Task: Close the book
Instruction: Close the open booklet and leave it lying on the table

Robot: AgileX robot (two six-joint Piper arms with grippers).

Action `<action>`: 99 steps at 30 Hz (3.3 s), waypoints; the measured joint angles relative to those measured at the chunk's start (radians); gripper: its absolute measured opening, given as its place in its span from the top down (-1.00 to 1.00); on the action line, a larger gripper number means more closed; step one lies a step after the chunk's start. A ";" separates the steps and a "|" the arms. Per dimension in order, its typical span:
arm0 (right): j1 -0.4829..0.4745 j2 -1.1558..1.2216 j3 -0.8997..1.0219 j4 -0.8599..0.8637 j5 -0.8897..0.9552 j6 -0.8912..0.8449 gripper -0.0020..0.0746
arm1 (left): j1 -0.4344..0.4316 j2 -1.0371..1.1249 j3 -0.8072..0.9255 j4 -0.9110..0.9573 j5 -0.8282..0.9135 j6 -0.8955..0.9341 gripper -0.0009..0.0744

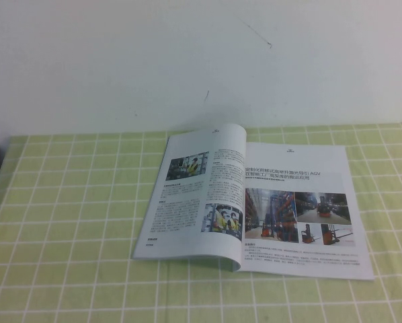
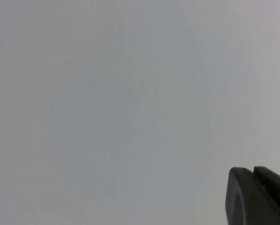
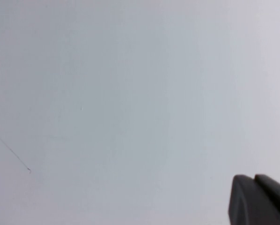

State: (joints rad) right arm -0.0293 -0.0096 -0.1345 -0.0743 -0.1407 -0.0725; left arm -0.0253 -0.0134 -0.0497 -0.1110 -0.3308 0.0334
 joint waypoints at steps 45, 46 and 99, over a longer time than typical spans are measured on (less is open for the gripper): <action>0.268 1.855 -0.815 0.728 0.585 -0.779 0.96 | -0.211 1.798 -1.053 -0.657 0.589 0.569 0.99; 0.268 1.870 -0.815 0.728 0.585 -0.779 0.96 | -0.211 1.825 -1.071 -0.666 0.587 0.570 0.99; 0.252 1.310 -0.818 -0.155 0.894 -0.204 0.96 | -0.285 1.687 -1.355 -0.870 0.843 0.897 0.99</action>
State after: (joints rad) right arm 0.2228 1.3000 -0.9525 -0.2297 0.7535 -0.2767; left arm -0.3106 1.6739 -1.4043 -0.9812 0.5118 0.9306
